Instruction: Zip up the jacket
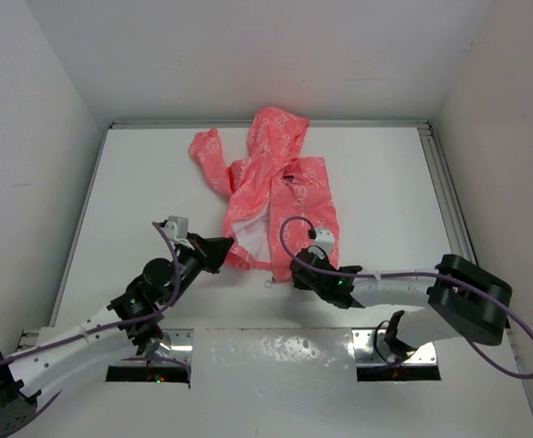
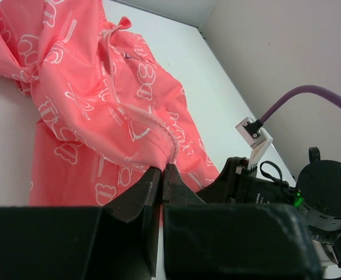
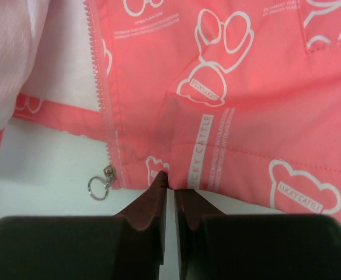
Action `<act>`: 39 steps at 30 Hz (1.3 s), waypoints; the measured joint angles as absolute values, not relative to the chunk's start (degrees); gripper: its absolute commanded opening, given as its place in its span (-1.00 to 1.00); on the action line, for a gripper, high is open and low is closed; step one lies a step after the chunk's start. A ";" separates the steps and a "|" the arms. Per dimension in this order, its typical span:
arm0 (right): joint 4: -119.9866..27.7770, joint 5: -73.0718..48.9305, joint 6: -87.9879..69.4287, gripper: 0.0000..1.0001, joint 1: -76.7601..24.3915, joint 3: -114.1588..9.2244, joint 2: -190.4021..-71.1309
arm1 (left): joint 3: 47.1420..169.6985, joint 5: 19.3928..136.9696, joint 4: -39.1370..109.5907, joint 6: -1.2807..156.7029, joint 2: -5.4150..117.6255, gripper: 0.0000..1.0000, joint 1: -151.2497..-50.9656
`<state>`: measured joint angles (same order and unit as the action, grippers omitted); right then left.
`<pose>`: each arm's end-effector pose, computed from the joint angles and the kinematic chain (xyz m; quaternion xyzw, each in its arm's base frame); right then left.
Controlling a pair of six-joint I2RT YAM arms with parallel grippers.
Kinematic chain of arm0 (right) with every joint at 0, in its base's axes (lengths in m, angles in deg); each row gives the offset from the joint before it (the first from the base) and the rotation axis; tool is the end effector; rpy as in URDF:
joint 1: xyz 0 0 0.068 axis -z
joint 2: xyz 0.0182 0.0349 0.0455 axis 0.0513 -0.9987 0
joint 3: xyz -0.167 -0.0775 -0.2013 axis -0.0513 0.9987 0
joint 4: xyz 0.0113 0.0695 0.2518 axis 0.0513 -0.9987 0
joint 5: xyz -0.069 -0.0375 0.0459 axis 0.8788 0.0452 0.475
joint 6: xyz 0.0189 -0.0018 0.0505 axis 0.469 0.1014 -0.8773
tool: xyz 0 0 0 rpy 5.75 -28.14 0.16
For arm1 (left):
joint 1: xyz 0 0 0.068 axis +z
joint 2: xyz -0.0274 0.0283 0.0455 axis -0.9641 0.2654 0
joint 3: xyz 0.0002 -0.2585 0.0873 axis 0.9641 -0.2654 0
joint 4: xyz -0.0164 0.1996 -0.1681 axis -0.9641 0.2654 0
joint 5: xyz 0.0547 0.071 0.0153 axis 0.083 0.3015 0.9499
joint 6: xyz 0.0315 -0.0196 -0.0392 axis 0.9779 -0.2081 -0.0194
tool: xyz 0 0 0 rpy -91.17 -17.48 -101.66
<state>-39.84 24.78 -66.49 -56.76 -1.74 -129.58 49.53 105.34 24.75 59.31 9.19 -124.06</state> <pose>0.1320 0.1914 0.1275 0.1219 0.9034 0.1851 0.3671 0.1049 -0.1047 0.2281 0.0088 0.7222 -0.3440 0.5999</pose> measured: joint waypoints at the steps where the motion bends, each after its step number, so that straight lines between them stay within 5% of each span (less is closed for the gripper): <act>1: -40.23 24.56 -66.43 -0.94 -56.76 -1.65 -128.73 | 49.53 105.32 24.73 59.31 9.26 -1.00 -124.06; 12: -55.84 18.40 -61.60 -0.93 -56.65 -0.32 -112.19 | 49.53 105.29 24.66 59.29 10.41 -1.00 -124.06; 15: -60.10 16.45 -60.94 -0.32 -56.65 -0.21 -112.25 | 49.53 104.88 24.38 59.27 10.76 -1.00 -124.06; 18: -63.36 15.56 -59.94 0.02 -56.65 -0.19 -112.12 | 49.53 104.88 24.29 59.27 11.05 -1.00 -124.06; 21: -65.80 14.73 -58.80 -0.09 -56.65 -0.52 -110.96 | 49.53 104.86 24.29 59.27 10.92 -1.00 -124.06; 24: -66.55 12.91 -57.45 -0.74 -56.63 -1.54 -109.48 | 49.53 104.94 24.27 59.29 10.61 -1.00 -124.06; 26: -65.37 10.90 -56.83 -1.00 -56.65 -2.66 -109.54 | 49.55 105.10 24.34 59.31 10.68 -1.00 -124.06; 33: -60.73 10.14 -55.72 -0.79 -57.33 -7.99 -117.65 | 49.55 105.16 24.38 59.31 10.59 -1.00 -124.06; 39: -59.27 14.01 -54.47 -0.22 -57.37 -12.91 -125.65 | 49.55 105.51 24.71 59.53 9.45 -1.00 -124.06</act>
<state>-59.27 14.01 -54.47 -57.37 -12.91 -125.65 49.55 105.51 24.71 59.53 9.45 -124.06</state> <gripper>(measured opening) 0.327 0.014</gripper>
